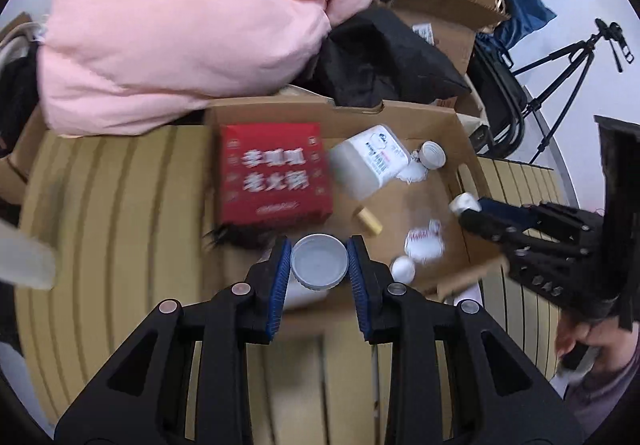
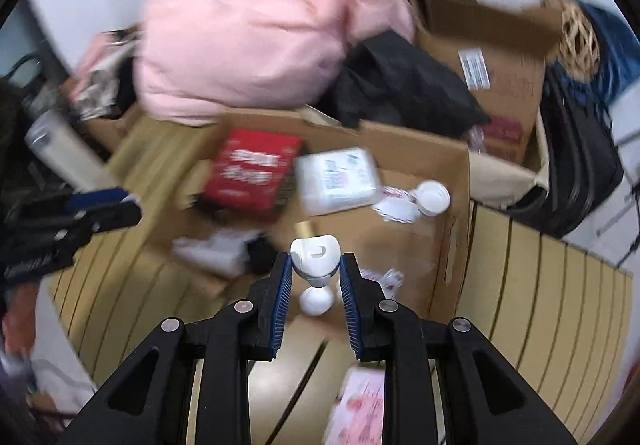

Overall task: Organize objects
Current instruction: 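Carry the lid and cap into the tray and open both tools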

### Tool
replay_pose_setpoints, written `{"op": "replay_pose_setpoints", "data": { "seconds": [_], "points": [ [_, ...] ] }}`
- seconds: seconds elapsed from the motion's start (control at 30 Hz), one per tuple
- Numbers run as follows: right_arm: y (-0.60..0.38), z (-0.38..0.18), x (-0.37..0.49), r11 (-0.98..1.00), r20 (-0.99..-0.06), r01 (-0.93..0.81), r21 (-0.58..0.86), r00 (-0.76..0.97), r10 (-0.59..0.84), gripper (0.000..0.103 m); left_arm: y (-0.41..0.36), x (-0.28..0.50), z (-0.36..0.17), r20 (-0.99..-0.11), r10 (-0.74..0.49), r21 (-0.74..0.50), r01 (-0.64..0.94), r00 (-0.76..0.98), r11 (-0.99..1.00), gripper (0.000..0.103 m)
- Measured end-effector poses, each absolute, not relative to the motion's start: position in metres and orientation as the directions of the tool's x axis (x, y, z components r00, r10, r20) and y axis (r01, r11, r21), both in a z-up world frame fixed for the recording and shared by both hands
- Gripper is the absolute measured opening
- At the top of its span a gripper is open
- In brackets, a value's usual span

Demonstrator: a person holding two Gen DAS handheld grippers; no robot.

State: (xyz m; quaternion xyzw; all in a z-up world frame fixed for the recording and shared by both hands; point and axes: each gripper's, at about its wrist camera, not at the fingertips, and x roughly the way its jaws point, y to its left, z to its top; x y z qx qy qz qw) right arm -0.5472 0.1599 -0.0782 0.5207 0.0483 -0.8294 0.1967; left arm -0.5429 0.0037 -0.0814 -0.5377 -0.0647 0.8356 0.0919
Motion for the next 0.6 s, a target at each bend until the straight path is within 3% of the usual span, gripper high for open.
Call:
{"op": "replay_pose_setpoints", "data": {
  "seconds": [0.13, 0.2, 0.23, 0.3, 0.33, 0.47, 0.6],
  "points": [
    [0.178, -0.116, -0.588, -0.953, -0.915, 0.267, 0.142, -0.332, -0.23, 0.027, 0.037, -0.569, -0.113, -0.896, 0.282, -0.246, -0.144, -0.342, -0.958, 0.027],
    [0.186, -0.126, -0.595, -0.962, -0.921, 0.225, 0.152, -0.322, -0.221, 0.031, 0.046, -0.572, -0.118, -0.898, 0.265, -0.227, -0.145, -0.352, -0.963, 0.048],
    [0.187, -0.128, -0.598, -0.967, -0.924, 0.215, 0.138, -0.323, -0.203, 0.037, 0.048, -0.571, -0.117, -0.89, 0.263, -0.223, -0.147, -0.373, -0.964, 0.064],
    [0.188, -0.129, -0.6, -0.967, -0.923, 0.221, 0.124, -0.332, -0.194, 0.097, 0.048, -0.567, -0.109, -0.867, 0.271, -0.222, -0.164, -0.418, -0.961, 0.068],
    [0.19, -0.128, -0.599, -0.971, -0.918, 0.215, 0.103, -0.356, -0.176, 0.101, 0.048, -0.565, -0.105, -0.864, 0.267, -0.208, -0.179, -0.426, -0.962, 0.069],
    [0.196, -0.123, -0.595, -0.966, -0.9, 0.216, 0.143, -0.378, -0.218, 0.103, 0.041, -0.561, -0.089, -0.866, 0.23, -0.168, -0.174, -0.444, -0.97, 0.081],
    [0.198, -0.109, -0.586, -0.965, -0.89, 0.225, 0.132, -0.402, -0.215, 0.103, 0.028, -0.552, -0.076, -0.864, 0.199, -0.155, -0.131, -0.462, -0.979, 0.081]
  ]
}}
